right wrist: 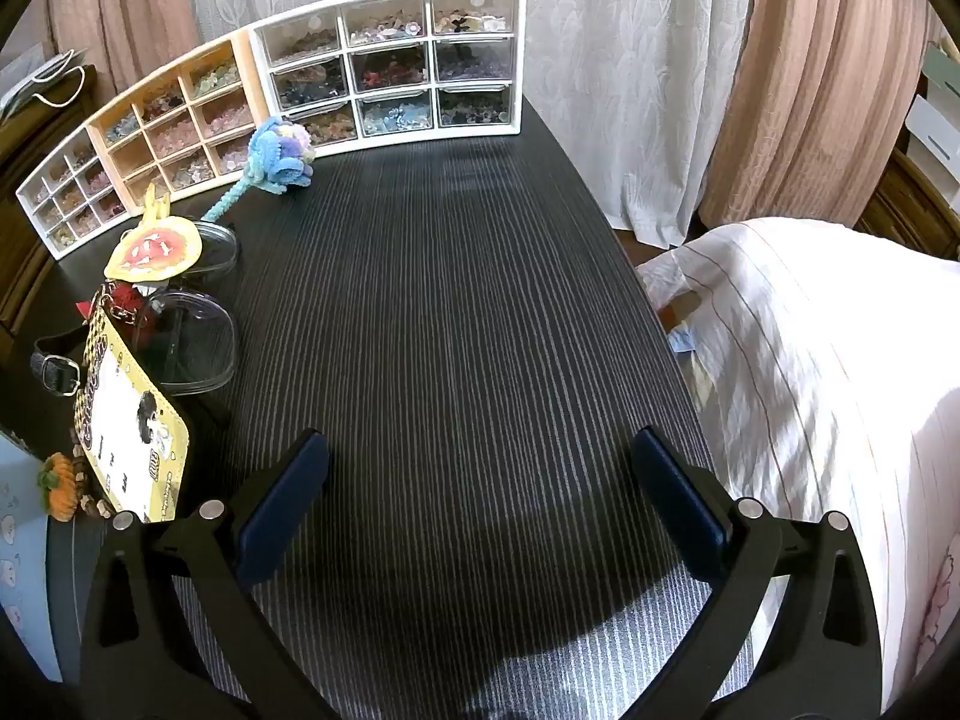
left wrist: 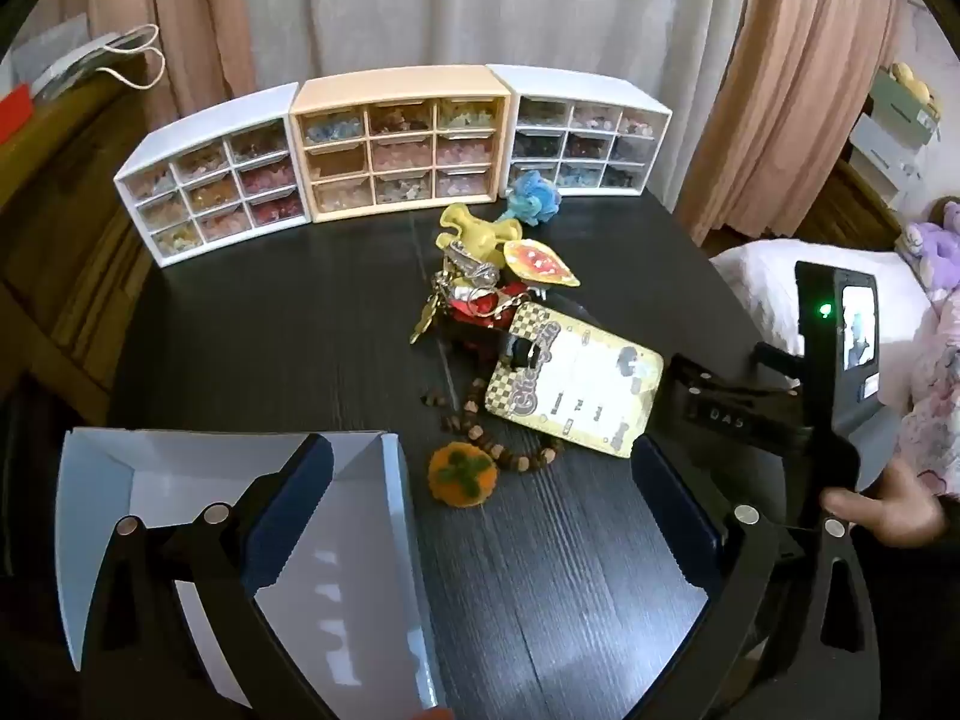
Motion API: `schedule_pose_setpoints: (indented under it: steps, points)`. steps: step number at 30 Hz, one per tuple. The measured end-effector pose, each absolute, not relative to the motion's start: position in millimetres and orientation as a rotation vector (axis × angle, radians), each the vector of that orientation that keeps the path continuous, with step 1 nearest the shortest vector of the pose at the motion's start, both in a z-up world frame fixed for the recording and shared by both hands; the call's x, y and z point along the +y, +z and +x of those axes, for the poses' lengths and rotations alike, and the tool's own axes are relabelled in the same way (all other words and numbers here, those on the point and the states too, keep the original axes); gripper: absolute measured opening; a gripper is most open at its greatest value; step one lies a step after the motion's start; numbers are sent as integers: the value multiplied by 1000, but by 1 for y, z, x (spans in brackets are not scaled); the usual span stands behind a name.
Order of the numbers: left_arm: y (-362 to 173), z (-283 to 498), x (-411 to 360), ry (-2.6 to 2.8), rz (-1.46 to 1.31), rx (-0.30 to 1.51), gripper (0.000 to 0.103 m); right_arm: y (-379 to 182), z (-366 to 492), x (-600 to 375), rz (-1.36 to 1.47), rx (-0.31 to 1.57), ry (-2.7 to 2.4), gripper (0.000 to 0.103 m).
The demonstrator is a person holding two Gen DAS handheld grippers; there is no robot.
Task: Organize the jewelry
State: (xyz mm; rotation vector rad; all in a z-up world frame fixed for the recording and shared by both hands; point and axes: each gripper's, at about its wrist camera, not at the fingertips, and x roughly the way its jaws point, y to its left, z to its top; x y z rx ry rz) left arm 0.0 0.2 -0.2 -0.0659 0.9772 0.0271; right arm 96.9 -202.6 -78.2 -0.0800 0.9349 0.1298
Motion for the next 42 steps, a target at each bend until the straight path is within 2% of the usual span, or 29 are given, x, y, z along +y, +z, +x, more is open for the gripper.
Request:
schedule_pose_setpoints:
  steps: [13, 20, 24, 42]
  points:
    - [10, -6, 14, 32, -85, 879, 99, -76, 94, -205, -64, 926, 204, 96]
    - [17, -9, 22, 53, -71, 852, 99, -39, 79, -191, -129, 871, 298, 96]
    - [15, -9, 23, 51, -99, 854, 99, -23, 67, -190, -135, 876, 320, 96]
    - [19, -18, 22, 39, -137, 841, 99, -12, 34, -174, -112, 800, 449, 96]
